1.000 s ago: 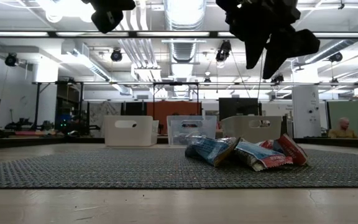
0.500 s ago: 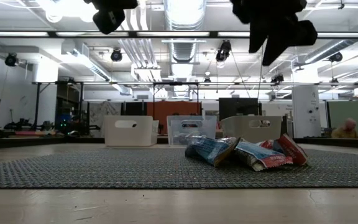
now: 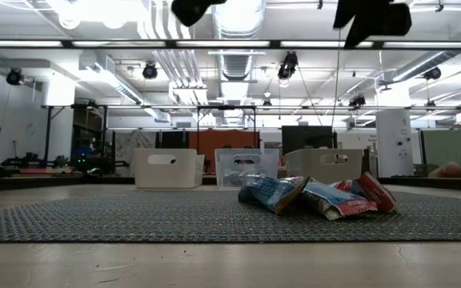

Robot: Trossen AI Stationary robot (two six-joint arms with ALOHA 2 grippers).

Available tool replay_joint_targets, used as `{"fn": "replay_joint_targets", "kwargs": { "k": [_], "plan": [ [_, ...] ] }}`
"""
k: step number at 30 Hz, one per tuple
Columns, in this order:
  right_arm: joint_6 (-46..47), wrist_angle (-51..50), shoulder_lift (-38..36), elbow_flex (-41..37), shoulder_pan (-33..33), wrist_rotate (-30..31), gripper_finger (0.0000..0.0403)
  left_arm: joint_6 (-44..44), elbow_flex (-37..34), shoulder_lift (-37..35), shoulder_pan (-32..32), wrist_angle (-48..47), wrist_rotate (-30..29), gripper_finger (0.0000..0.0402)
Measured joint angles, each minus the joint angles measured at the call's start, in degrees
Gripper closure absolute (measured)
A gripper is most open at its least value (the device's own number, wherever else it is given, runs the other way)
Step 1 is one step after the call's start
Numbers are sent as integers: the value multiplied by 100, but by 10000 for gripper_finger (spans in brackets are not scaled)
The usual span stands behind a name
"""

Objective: Pick and place Granola Bars by type
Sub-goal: Put the yellow granola bar into the white bin

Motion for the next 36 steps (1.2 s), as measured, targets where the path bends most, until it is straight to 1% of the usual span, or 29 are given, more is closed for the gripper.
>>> {"fn": "replay_joint_targets", "kwargs": {
  "k": [4,7,10,13,16,20,25,36],
  "plan": [
    [-144,9,-528,0,0,175,232,470,630,515,0,-674,-3,275],
    [-172,12,-914,0,0,447,232,837,962,891,-12,-1001,2,256],
    [-166,8,-1205,0,0,696,232,1375,1188,1241,-73,-1161,10,245],
    [-174,10,-1397,0,0,772,232,2117,1373,1573,-176,-1280,9,243],
    [-196,3,-1481,0,0,876,232,2833,1476,1854,-295,-1315,10,243],
    [-272,0,-1482,0,-1,901,232,3409,1486,2198,-394,-1324,27,243],
    [-342,-12,-1407,-4,0,899,232,3789,1475,2657,-445,-1334,27,243],
    [-365,-30,-1392,-15,0,899,232,4516,1473,3294,-461,-1309,45,243]
  ]
}}
